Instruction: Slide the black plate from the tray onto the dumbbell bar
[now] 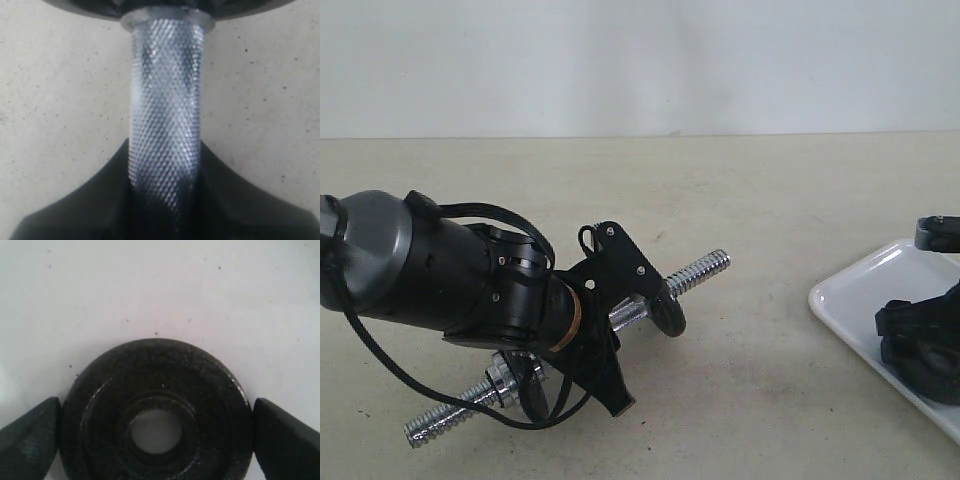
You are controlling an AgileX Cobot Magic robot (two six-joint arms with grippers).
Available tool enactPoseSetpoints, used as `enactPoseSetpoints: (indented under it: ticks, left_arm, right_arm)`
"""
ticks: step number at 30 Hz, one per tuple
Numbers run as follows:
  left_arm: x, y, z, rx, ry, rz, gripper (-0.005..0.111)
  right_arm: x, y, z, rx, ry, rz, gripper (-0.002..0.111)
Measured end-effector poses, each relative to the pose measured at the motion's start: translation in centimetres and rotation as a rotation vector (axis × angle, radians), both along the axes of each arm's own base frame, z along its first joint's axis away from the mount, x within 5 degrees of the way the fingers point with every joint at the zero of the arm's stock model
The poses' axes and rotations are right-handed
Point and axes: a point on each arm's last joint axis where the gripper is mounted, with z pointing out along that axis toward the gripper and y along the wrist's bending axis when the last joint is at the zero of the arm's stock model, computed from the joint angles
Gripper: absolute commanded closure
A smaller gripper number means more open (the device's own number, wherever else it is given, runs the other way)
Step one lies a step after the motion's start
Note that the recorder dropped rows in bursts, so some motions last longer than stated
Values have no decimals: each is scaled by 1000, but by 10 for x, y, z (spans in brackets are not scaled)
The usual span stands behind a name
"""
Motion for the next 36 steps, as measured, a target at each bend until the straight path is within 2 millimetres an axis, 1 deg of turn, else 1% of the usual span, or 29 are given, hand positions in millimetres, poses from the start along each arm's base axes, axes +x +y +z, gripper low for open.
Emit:
enactPoseSetpoints:
  ticks: [3,22,26,29,32,36]
  left_arm:
    - [0,0,0,0,0,0,103]
    - [0,0,0,0,0,0,103]
    - [0,0,0,0,0,0,103]
    - [0,0,0,0,0,0,103]
    - [0,0,0,0,0,0,103]
    - [0,0,0,0,0,0,103]
  right_arm:
    - [0,0,0,0,-4,0,108]
    - [2,0,2,4,-49,3,108]
    - [4,0,6,1,-48,6,108]
    - [1,0,10,0,-24,3,108]
    - [1,1,18,2,-21,-2,108]
    - [8,1,31,3,-63,12,108]
